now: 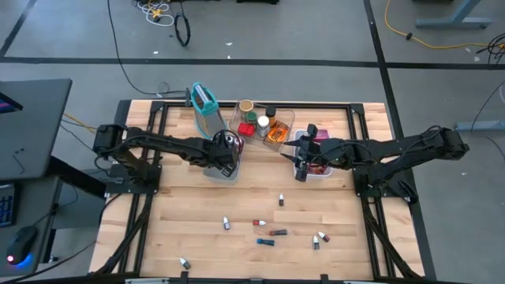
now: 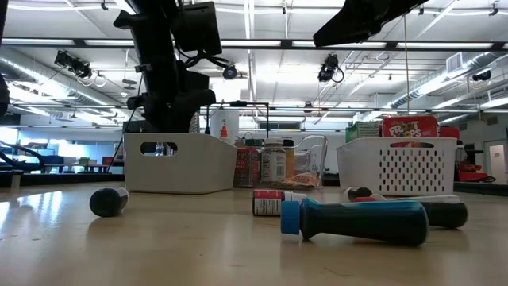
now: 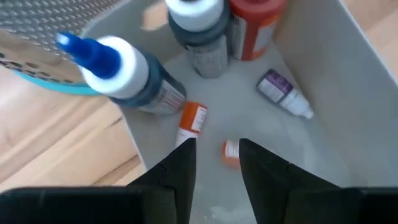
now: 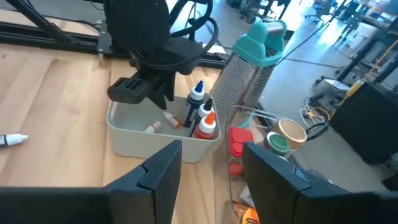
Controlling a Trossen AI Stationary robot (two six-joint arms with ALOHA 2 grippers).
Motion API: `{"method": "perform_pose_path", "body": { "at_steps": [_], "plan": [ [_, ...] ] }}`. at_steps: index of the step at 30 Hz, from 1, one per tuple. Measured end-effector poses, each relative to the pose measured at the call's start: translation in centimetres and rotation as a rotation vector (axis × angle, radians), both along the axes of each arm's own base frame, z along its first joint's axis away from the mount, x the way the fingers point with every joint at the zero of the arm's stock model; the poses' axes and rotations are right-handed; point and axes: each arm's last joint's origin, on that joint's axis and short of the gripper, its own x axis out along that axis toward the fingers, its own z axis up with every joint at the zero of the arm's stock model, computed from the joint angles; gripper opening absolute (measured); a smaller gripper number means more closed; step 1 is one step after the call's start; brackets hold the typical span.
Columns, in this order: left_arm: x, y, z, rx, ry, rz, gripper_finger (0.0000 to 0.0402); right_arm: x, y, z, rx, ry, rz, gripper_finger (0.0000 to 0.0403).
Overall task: Pick & Place Kitchen Items
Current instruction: Put the small violet food coloring bottle into the gray bin
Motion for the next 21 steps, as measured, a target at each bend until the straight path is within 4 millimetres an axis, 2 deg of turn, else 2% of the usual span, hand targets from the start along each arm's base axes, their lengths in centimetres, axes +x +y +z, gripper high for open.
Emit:
{"method": "perform_pose_path", "body": {
  "at_steps": [6,11,16,19,21],
  "plan": [
    [0.1,-0.7,1.0,-0.034,0.046,-0.115,0.0101,0.0,0.0,0.0,-0.012,0.004,0.004,0.0178],
    [0.0,-2.4,4.5,-0.006,-0.008,-0.09,0.0076,0.0,0.0,0.0,0.002,-0.002,-0.001,0.0178],
    [-0.1,-5.9,7.3,-0.024,-0.075,-0.164,0.0062,0.0,0.0,0.0,0.004,0.002,-0.002,0.0178],
    [-0.2,-8.5,7.5,-0.039,-0.112,-0.237,0.0062,-0.1,0.0,-0.2,0.006,0.017,-0.004,0.0178],
    [-0.2,-10.2,7.5,-0.081,-0.174,-0.212,0.0065,-0.1,0.0,-0.2,0.012,0.019,-0.007,0.0178]
  ]
}}
